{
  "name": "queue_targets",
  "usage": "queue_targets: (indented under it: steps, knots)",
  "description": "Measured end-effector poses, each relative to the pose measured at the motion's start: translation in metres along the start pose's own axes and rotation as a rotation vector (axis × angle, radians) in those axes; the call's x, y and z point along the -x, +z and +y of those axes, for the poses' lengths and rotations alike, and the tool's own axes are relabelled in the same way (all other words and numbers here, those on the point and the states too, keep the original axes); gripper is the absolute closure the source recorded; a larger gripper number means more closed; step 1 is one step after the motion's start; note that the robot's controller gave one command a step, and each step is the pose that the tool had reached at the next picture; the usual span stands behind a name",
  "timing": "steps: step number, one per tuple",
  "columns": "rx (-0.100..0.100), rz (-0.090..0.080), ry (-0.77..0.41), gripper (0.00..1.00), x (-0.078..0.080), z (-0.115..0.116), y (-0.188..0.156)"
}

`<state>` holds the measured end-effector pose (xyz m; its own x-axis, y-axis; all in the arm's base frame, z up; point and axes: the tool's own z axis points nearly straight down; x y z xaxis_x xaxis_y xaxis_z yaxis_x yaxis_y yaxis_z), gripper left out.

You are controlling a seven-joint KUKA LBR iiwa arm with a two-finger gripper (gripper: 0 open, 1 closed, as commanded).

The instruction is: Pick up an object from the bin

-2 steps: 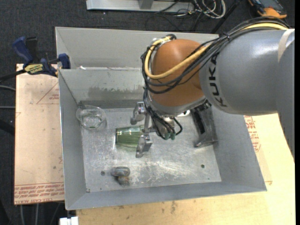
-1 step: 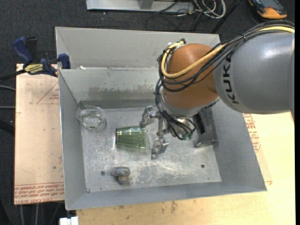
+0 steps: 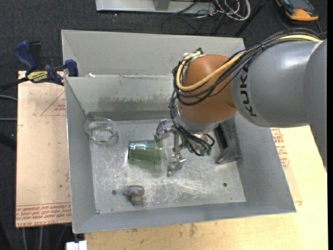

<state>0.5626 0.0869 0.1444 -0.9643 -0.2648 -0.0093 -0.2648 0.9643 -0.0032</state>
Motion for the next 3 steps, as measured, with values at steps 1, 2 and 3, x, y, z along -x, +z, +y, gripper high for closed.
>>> queue_targets:
  steps: [1, 2, 3]
  knots:
    - [0.004, 0.005, 0.252, 0.00, 0.012, 0.009, 0.027]
    - [-0.005, 0.002, -0.052, 1.00, 0.037, 0.062, 0.061]
    - [-0.005, 0.002, -0.051, 1.00, 0.037, 0.062, 0.061]
